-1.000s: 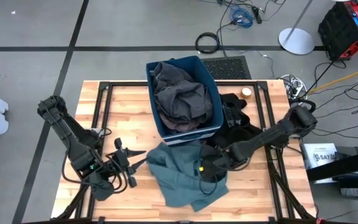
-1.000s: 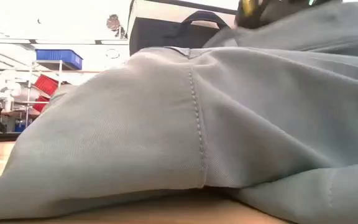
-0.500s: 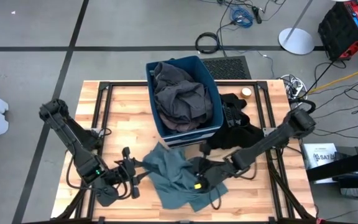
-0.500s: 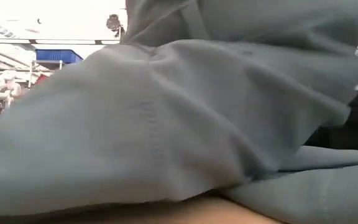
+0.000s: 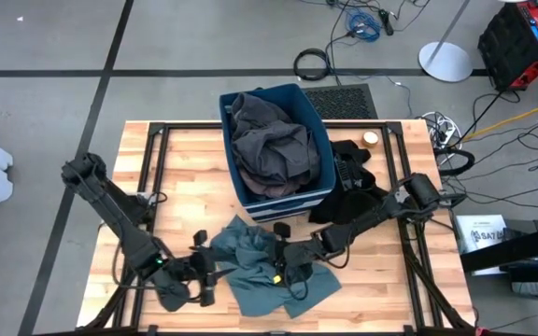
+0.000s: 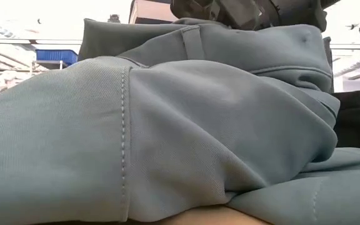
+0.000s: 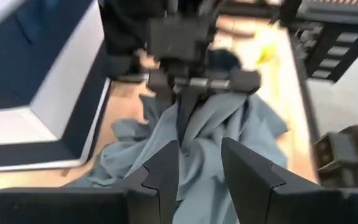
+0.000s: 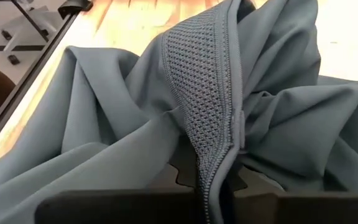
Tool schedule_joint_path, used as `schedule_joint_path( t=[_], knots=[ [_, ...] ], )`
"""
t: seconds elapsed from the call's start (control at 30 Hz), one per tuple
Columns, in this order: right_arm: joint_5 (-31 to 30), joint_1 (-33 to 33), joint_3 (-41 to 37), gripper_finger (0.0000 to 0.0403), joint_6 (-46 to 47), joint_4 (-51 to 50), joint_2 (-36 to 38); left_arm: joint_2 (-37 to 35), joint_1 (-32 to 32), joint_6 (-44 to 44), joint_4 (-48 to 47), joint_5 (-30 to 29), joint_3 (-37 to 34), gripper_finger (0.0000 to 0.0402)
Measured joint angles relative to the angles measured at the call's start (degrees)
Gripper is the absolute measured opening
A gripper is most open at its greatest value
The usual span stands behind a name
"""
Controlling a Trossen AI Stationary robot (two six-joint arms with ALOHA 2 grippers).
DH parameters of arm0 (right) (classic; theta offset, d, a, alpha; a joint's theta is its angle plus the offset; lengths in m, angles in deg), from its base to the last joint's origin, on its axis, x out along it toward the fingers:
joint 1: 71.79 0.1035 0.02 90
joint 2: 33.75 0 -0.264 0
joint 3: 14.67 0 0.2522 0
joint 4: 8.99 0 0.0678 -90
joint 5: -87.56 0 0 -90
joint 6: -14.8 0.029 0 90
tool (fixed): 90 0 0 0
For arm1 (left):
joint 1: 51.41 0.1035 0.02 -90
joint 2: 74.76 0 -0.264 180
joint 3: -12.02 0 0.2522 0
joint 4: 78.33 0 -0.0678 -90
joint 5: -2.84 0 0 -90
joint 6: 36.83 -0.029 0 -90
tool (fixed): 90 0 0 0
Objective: Sort clothes
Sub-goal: Put the blue pants into the blue laundry organizer
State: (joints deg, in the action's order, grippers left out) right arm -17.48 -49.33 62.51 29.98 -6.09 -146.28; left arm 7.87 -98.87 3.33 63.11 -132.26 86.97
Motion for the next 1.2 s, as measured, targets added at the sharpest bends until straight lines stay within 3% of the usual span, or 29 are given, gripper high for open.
schedule_joint_path(
  t=[0.23, 0.43, 0.73, 0.9, 1.2],
  knots=[
    [0.27, 0.52, 0.02, 0.0002, -1.08, 0.14, 0.28, 6.43, 6.77, -4.3, 0.74, 4.2, 0.0, 0.013],
    [0.42, 0.55, 0.02, 0.0002, -0.89, 0.15, 0.28, 8.12, 11.72, -18.07, 9.32, 12.2, -0.01, 0.013],
    [0.4, 0.55, 0.02, 0.0002, 0.09, -0.35, 0.33, 8.12, 12.76, -33.19, 10.82, 15.43, 0.0, 0.0134],
    [0.4, 0.52, 0.02, 0.0002, 0.18, -0.47, 0.35, 8.17, 15.19, -33.08, 8.73, 22.97, 1.25, 0.017],
    [1.36, 0.5, 0.02, 0.0002, 0.0, -0.61, 0.35, 8.36, 18.76, -40.51, 7.69, 23.11, 4.44, 0.0258]
  ],
)
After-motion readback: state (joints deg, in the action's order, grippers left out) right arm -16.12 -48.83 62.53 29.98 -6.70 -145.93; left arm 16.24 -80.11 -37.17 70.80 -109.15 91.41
